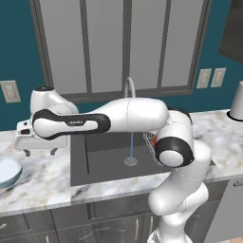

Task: Rinse each bowl for a few seconds and place them down in the sink or on the counter.

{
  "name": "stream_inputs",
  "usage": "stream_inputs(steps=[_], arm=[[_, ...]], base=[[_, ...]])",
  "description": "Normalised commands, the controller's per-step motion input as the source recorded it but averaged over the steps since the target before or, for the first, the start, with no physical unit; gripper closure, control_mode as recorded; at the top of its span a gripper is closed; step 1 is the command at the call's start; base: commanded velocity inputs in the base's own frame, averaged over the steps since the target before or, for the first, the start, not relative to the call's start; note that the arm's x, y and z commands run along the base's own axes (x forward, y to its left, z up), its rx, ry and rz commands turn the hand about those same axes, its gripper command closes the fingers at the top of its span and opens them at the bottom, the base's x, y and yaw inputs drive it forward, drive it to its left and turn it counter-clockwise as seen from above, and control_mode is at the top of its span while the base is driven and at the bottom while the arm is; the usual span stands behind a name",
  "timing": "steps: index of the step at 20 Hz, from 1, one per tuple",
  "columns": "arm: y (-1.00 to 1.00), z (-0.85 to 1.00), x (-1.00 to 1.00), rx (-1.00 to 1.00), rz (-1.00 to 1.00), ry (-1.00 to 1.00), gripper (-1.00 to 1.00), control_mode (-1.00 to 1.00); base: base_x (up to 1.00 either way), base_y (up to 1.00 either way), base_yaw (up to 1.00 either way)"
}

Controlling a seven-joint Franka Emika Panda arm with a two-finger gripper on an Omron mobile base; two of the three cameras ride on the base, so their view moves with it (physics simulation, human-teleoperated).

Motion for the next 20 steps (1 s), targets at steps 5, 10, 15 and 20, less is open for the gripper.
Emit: stream_inputs(steps=[5,10,15,20], arm=[[0.25,-0.13,0.00,0.00,0.00,-0.05,-1.00,-1.00],[0.20,-0.04,0.00,0.00,0.00,-0.08,-1.00,-1.00],[0.09,-0.11,0.00,0.00,0.00,-0.05,-1.00,-1.00],[0.00,-0.08,0.00,0.00,-0.02,-0.01,-1.00,-1.00]], base=[[0.00,0.00,0.00],[0.00,0.00,0.00],[0.00,0.00,0.00],[0.00,0.00,0.00]])
